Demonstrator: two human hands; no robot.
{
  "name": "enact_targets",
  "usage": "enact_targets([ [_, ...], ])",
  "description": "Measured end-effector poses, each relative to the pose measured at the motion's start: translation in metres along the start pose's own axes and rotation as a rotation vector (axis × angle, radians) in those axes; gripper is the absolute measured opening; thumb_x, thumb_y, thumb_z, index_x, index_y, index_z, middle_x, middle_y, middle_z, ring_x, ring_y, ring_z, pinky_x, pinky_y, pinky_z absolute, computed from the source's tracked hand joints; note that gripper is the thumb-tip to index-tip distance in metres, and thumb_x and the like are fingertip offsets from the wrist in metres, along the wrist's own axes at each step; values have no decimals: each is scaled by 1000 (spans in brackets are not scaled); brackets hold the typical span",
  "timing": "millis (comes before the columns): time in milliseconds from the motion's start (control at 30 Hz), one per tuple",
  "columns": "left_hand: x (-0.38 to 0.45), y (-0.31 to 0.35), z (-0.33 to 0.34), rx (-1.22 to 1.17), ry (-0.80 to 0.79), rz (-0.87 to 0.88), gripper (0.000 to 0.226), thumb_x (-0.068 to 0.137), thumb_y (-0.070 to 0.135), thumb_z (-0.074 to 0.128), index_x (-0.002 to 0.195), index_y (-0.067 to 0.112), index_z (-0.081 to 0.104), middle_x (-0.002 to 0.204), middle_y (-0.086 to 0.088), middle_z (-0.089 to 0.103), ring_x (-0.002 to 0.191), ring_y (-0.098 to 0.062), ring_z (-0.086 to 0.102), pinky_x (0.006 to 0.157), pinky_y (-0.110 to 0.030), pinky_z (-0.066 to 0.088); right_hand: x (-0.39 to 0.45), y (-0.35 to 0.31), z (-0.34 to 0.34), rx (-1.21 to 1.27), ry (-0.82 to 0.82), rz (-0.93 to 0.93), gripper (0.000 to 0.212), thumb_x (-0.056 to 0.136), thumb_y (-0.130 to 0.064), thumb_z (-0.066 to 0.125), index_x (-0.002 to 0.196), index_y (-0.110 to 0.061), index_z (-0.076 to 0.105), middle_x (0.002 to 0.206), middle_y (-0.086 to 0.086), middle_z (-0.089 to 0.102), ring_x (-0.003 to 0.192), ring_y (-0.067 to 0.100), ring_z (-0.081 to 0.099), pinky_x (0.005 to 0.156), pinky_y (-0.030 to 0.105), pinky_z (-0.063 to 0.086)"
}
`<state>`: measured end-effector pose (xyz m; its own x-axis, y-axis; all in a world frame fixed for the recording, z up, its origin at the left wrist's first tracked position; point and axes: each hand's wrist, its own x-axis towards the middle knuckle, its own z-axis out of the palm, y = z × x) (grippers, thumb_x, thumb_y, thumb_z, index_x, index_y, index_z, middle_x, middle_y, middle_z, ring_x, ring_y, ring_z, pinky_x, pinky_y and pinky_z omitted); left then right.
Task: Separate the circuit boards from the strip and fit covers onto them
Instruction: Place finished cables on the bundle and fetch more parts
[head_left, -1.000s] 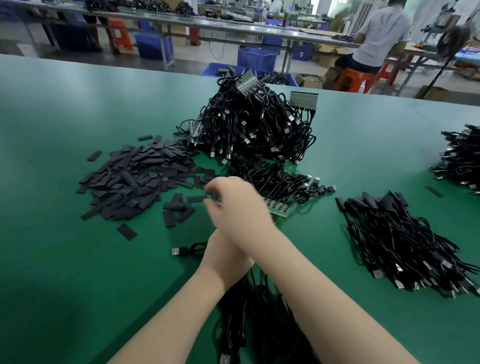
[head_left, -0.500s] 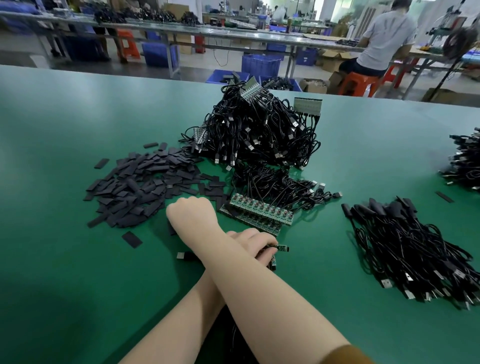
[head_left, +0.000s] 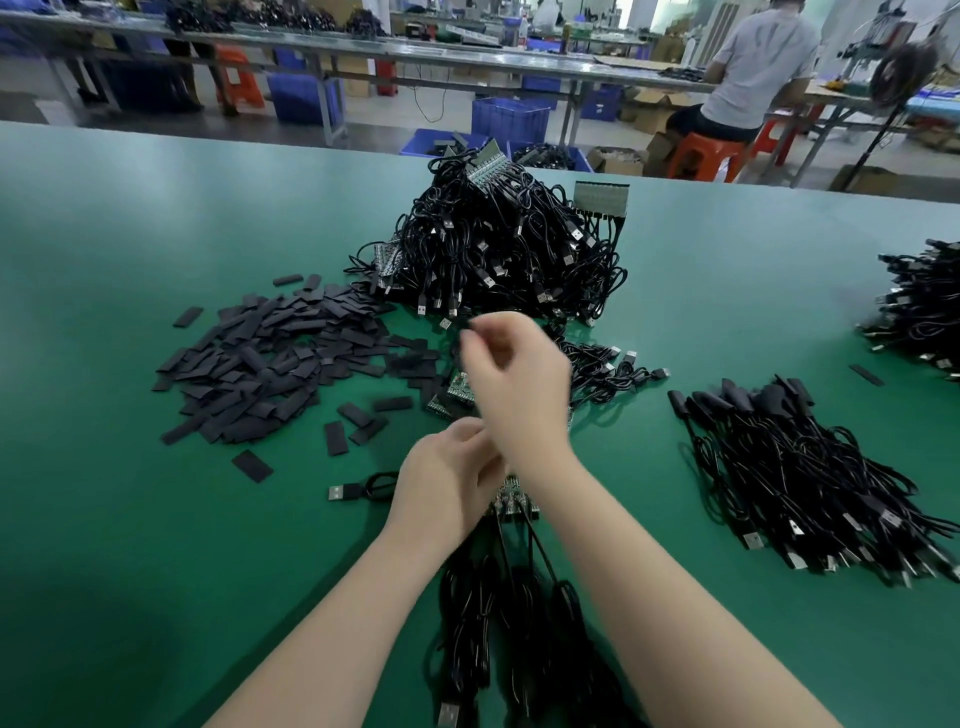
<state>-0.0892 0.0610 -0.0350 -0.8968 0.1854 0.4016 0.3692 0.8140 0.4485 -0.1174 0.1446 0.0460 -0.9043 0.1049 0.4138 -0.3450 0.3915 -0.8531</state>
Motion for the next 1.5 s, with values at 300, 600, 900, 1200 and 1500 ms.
enact_targets([
  [300, -9, 10, -4, -225, 187, -37, 19, 94, 28, 62, 113, 30, 59, 93, 10, 71, 86, -5, 62, 69, -13, 45, -46, 57, -62, 175, 137, 206, 29, 89, -18, 71, 94, -46, 69, 80, -20, 65, 72, 16, 67, 66, 25, 54],
  [600, -12, 14, -6, -312, 240, -50, 17, 96, 23, 57, 106, 28, 69, 101, 22, 67, 98, 3, 60, 84, -21, 49, -59, 58, -67, 285, -35, 275, 30, 88, -11, 72, 101, -38, 71, 80, 3, 65, 63, 14, 65, 66, 24, 55],
  [900, -11, 13, -4, -389, 202, -56, 19, 90, 20, 61, 104, 26, 73, 102, 17, 67, 100, 2, 59, 85, -10, 44, -58, 60, -66, 406, -44, 373, 22, 84, -6, 75, 89, -28, 74, 82, 11, 73, 74, 25, 75, 66, 25, 56],
  [1200, -11, 12, -6, -415, 188, -51, 26, 82, 22, 65, 106, 27, 72, 105, 21, 63, 91, -3, 61, 83, -12, 47, -56, 62, -68, 414, -44, 382, 17, 85, -6, 75, 93, -22, 73, 71, 0, 71, 67, 14, 72, 63, 19, 53],
  [1500, -10, 12, -8, -477, 162, -80, 28, 81, 25, 77, 105, 36, 71, 105, 23, 63, 88, 0, 60, 79, -8, 45, -56, 63, -69, 468, -136, 366, 21, 86, -9, 75, 96, -28, 75, 67, -3, 60, 67, 14, 63, 68, 24, 55],
])
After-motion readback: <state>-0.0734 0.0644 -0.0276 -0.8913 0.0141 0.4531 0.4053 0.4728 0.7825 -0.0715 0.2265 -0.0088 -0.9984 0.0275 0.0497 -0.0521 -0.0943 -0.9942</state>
